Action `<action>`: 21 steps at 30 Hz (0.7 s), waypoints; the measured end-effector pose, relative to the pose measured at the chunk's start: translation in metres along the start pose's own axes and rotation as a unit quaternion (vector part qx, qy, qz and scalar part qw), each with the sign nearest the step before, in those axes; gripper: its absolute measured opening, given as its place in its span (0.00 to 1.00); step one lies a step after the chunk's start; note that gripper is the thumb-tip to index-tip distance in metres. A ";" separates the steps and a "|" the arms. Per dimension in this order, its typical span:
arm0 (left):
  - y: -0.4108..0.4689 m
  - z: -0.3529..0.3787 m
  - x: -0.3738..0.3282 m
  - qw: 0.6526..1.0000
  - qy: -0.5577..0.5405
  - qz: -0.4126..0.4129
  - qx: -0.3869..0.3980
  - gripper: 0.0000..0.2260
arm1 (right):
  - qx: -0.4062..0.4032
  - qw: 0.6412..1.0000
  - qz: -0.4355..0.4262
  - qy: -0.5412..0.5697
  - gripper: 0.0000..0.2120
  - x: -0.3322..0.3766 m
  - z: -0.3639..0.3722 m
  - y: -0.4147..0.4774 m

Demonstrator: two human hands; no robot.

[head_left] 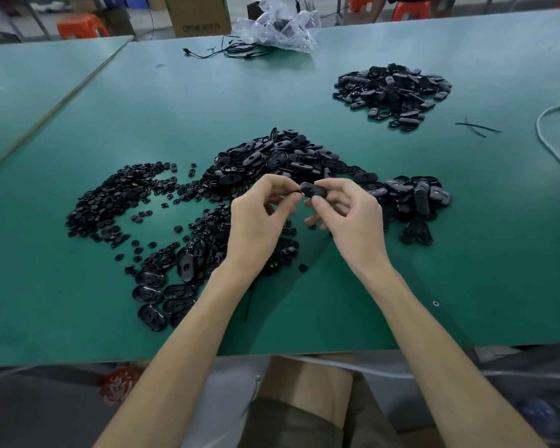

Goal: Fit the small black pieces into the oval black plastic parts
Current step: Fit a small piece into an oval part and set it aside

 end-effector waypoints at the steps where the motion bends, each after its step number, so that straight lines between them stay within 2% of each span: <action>1: 0.001 -0.001 0.001 1.000 -0.022 -0.009 0.001 0.04 | 0.001 1.000 0.001 0.000 0.10 0.000 0.000 0.000; 6: 0.004 -0.004 0.011 0.989 -0.134 -0.064 0.005 0.04 | 0.002 1.000 -0.004 -0.006 0.10 -0.001 0.001 0.000; 9: 0.004 -0.004 0.013 0.985 -0.153 -0.082 0.004 0.04 | 0.001 1.000 -0.009 -0.007 0.10 0.000 0.000 0.000; 16: 0.004 -0.002 0.011 0.997 -0.029 -0.072 0.015 0.02 | 0.007 1.000 -0.017 -0.020 0.11 0.002 0.000 0.000; 21: 0.004 0.001 0.006 0.998 -0.004 -0.060 0.019 0.03 | 0.019 0.999 -0.019 -0.020 0.12 0.003 0.001 0.001</action>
Point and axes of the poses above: each hand's wrist, its own y-axis towards the middle knuckle, its own z-axis out of the palm, x = y × z, the point moved 5 cm from there along y, towards the middle knuckle
